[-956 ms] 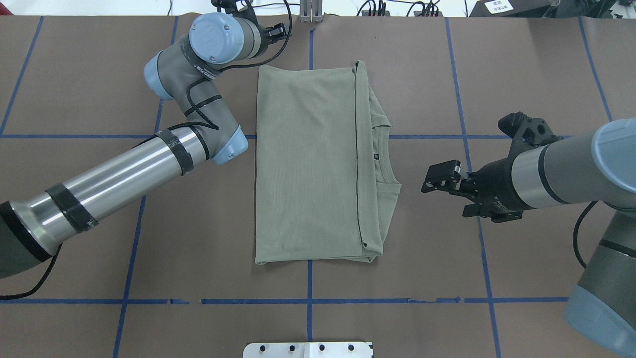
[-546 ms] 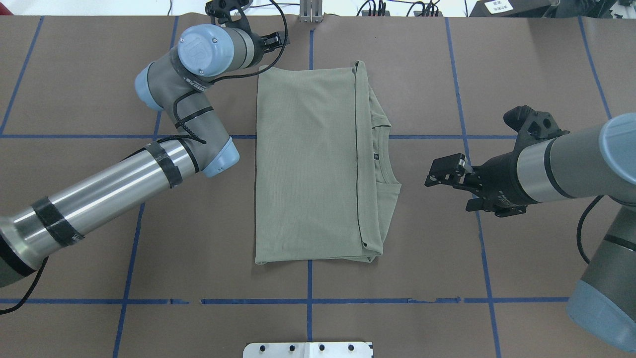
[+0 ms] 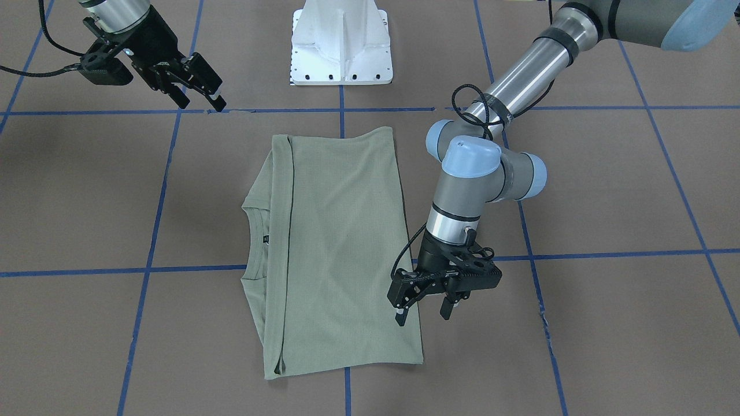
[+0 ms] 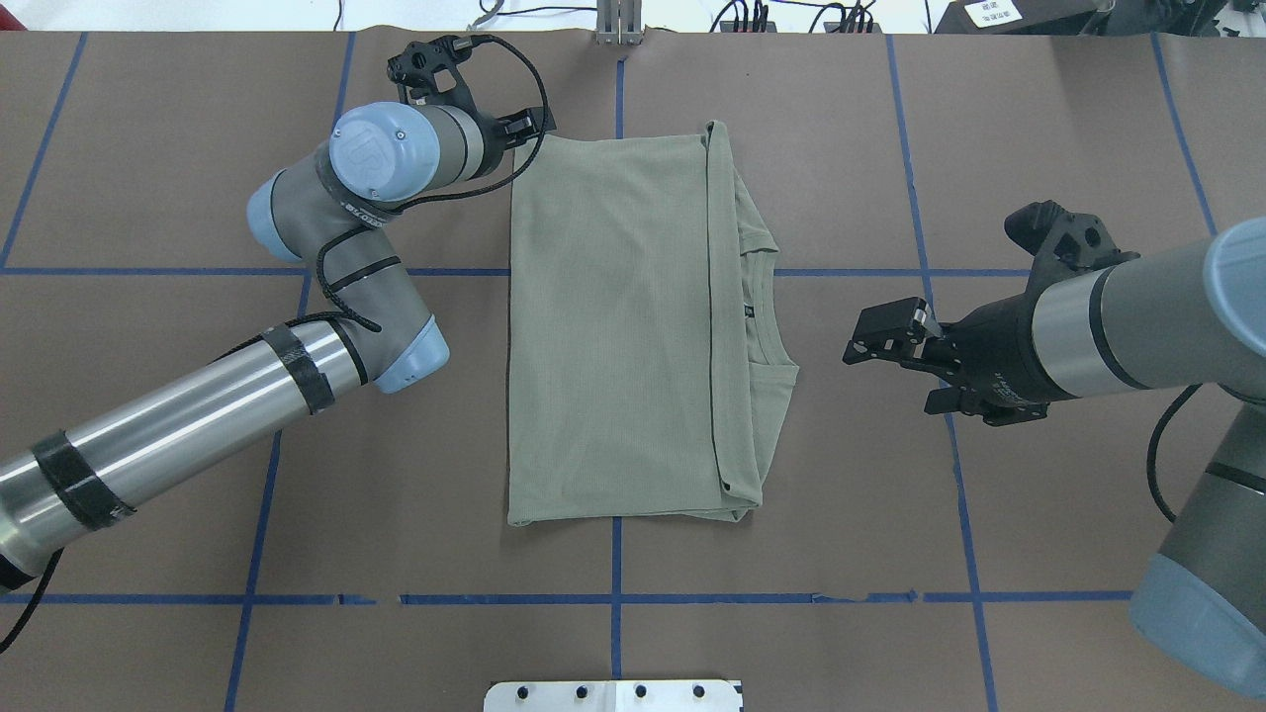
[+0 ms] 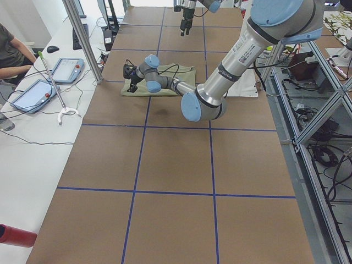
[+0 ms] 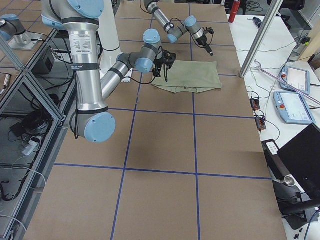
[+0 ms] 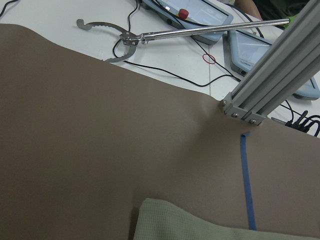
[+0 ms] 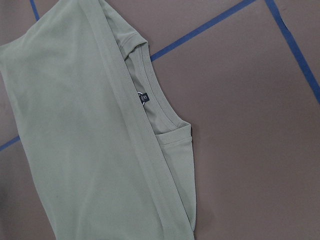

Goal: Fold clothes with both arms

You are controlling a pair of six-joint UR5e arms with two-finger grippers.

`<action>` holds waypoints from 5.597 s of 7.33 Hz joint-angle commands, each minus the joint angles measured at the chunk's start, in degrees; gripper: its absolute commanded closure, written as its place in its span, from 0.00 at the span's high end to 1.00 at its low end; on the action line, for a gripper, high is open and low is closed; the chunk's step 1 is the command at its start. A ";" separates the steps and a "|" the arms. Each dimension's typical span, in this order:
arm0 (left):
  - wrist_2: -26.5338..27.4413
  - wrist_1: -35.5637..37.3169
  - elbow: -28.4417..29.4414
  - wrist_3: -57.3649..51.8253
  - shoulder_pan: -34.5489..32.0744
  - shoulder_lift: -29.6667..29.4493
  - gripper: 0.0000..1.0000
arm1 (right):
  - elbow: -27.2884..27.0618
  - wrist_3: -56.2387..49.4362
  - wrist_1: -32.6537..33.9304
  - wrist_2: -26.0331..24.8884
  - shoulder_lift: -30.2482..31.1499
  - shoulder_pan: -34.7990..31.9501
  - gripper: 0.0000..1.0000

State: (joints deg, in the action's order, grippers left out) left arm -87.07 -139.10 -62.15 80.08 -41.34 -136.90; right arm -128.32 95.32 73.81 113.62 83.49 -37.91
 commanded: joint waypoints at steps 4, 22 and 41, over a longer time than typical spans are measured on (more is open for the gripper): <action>-16.46 18.59 -18.72 -9.35 -3.48 7.95 1.00 | 4.03 -8.37 7.61 -4.71 -4.09 4.59 1.00; -22.53 32.66 -50.26 -15.83 -3.40 27.12 1.00 | 26.10 -27.65 32.54 -15.18 -27.06 17.43 1.00; -24.55 32.40 -50.70 -15.13 -3.13 26.85 1.00 | 28.90 -37.05 24.20 -13.34 -27.66 11.37 1.00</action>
State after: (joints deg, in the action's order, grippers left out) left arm -111.62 -106.57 -113.00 65.16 -44.43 -110.34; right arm -101.80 58.69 100.13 100.22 58.22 -26.51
